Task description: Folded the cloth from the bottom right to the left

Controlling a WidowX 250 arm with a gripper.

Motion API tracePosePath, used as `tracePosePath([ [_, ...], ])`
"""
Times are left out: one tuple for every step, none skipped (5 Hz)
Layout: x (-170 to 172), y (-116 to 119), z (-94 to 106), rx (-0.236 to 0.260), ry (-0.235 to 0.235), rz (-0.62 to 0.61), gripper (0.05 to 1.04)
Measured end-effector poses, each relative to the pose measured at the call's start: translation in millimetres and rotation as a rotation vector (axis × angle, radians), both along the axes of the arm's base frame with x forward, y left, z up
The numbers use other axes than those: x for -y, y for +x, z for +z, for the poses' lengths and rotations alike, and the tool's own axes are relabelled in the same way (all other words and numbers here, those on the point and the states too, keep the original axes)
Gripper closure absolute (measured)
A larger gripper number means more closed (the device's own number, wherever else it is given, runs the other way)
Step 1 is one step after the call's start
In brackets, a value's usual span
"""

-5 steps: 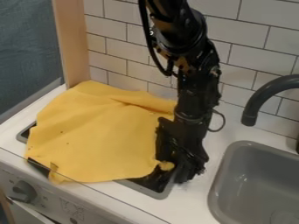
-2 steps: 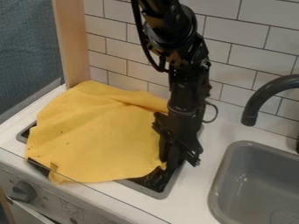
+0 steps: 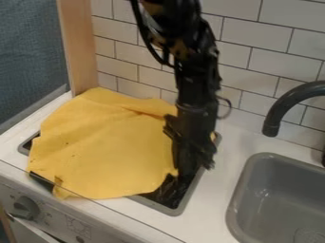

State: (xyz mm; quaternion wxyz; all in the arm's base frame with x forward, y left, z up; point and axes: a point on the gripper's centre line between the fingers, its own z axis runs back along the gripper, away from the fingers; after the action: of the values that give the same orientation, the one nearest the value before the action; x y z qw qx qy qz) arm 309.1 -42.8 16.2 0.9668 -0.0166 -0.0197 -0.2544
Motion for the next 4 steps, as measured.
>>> tracePosePath([
  [-5.6, -0.3, 16.8, 0.018, -0.036, -0.044, 1.032],
  [-25.7, 4.5, 37.4, 0.042, -0.067, -0.036, 1.032],
  [-58.8, 12.3, 51.1, 0.053, -0.063, -0.017, 1.032],
  [-98.3, 18.6, 49.6, 0.036, -0.029, 0.02, 1.032],
])
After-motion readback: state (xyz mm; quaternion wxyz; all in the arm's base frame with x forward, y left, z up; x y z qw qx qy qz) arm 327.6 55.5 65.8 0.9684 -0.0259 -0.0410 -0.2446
